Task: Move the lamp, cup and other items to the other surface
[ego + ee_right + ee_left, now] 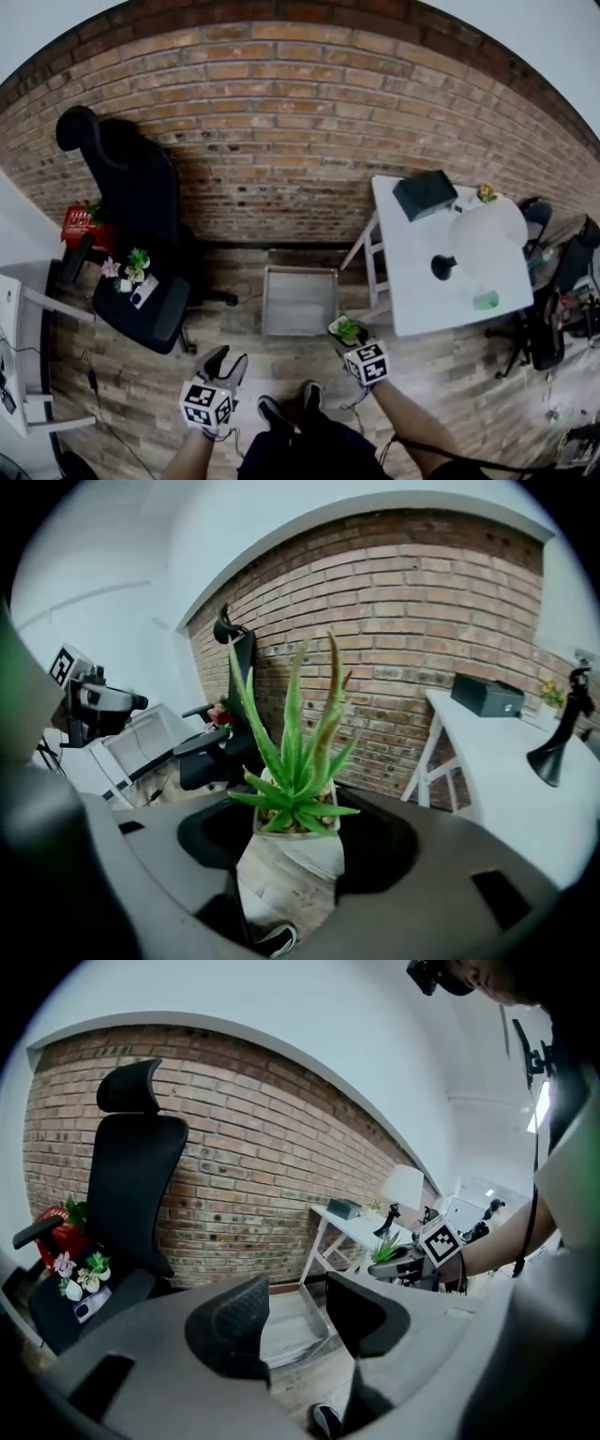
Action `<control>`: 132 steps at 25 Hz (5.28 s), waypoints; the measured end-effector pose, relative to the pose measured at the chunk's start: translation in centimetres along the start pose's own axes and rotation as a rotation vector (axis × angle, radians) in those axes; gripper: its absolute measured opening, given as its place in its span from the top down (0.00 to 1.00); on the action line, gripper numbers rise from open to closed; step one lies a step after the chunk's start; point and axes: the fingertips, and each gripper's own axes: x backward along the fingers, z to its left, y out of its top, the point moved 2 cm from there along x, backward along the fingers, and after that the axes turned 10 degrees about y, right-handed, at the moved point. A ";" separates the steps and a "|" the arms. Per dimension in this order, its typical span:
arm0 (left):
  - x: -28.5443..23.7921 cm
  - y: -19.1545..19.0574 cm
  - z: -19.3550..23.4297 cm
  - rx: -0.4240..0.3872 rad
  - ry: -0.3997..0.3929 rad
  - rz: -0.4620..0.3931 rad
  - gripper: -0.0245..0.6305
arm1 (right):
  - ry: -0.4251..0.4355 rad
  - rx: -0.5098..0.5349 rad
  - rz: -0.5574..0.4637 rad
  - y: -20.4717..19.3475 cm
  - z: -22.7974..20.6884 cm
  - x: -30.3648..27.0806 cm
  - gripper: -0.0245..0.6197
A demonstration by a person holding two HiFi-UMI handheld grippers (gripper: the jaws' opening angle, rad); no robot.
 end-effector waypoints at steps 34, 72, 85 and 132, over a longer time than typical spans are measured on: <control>-1.6 2.1 -8.2 -0.032 -0.074 0.029 0.68 | -0.479 -0.219 -0.112 -3.3 -19.9 21.2 0.55; -5.7 9.5 -16.0 -0.090 -0.113 -0.072 0.69 | -0.476 -0.207 -0.326 -1.1 -19.6 28.5 0.56; 0.3 21.1 -15.4 -0.142 -0.286 -0.318 0.70 | -0.508 0.099 -0.613 17.7 -2.4 34.3 0.66; 15.4 24.8 -26.0 -0.195 -0.327 -0.581 0.76 | -0.365 0.316 -0.809 21.5 11.1 39.5 0.96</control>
